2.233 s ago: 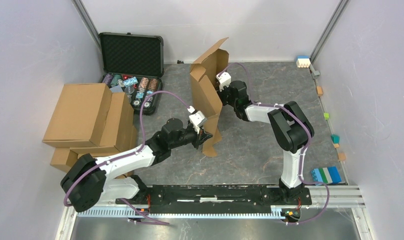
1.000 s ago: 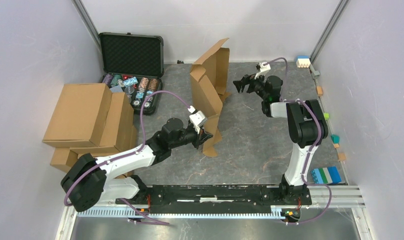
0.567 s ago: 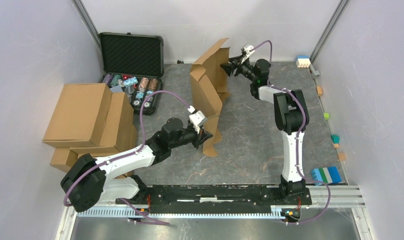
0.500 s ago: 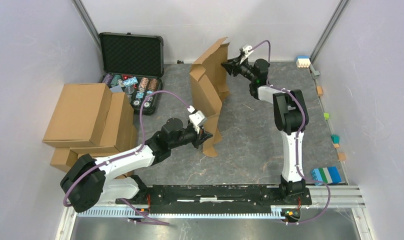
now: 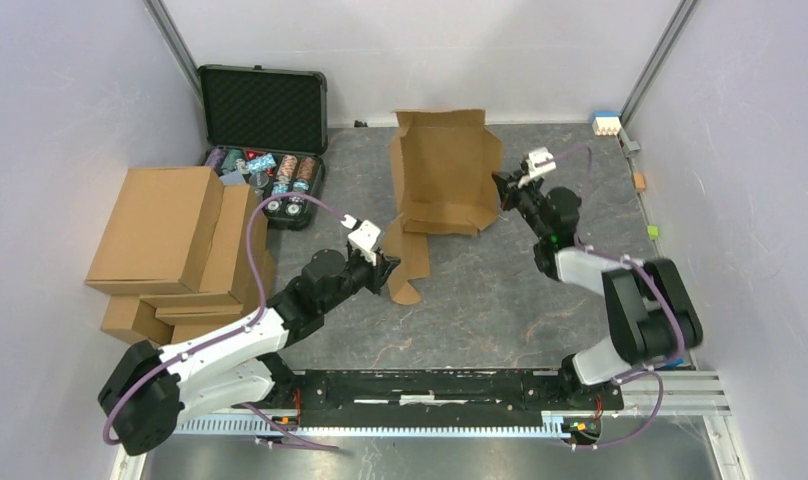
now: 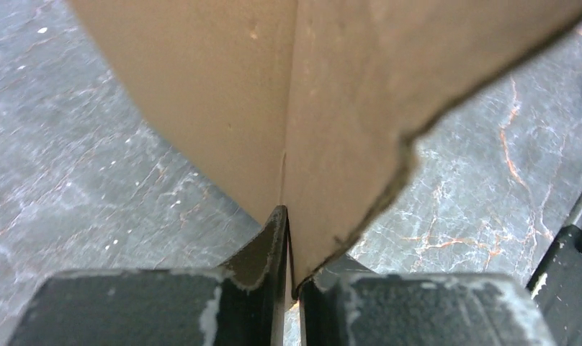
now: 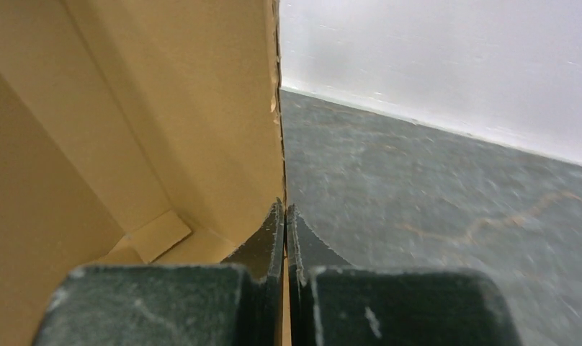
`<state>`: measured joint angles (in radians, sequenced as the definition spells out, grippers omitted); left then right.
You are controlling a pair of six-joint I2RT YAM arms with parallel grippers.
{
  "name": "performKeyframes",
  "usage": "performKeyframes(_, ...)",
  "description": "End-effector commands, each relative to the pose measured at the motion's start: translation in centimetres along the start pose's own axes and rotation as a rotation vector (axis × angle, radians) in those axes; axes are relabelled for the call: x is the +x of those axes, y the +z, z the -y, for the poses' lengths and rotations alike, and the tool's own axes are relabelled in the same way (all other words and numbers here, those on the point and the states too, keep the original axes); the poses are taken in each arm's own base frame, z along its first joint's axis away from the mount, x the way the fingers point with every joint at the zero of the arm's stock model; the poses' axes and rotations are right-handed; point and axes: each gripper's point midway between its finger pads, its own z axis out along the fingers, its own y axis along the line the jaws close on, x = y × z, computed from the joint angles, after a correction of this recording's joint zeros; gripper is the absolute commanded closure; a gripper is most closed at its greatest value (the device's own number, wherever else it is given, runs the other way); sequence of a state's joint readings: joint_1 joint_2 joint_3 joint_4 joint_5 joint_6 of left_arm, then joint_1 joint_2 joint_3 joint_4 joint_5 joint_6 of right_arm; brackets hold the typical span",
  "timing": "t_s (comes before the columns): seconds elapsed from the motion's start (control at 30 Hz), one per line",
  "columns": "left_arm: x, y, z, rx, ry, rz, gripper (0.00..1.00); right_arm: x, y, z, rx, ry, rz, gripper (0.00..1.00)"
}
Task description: Fold the paper box
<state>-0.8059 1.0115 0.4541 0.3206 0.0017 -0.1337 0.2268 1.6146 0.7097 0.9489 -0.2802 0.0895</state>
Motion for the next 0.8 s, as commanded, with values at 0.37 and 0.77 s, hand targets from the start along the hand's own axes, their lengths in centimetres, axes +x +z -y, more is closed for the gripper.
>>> performKeyframes(0.37, -5.2, -1.2, -4.0, -0.244, -0.028, 0.144, 0.15, 0.2, -8.3, -0.6, 0.162, -0.024, 0.030, 1.00)
performKeyframes(0.77, -11.1, 0.2, -5.4, -0.273, 0.030, 0.277, 0.48, -0.2, -8.1, -0.9, 0.147, -0.022, 0.040, 1.00)
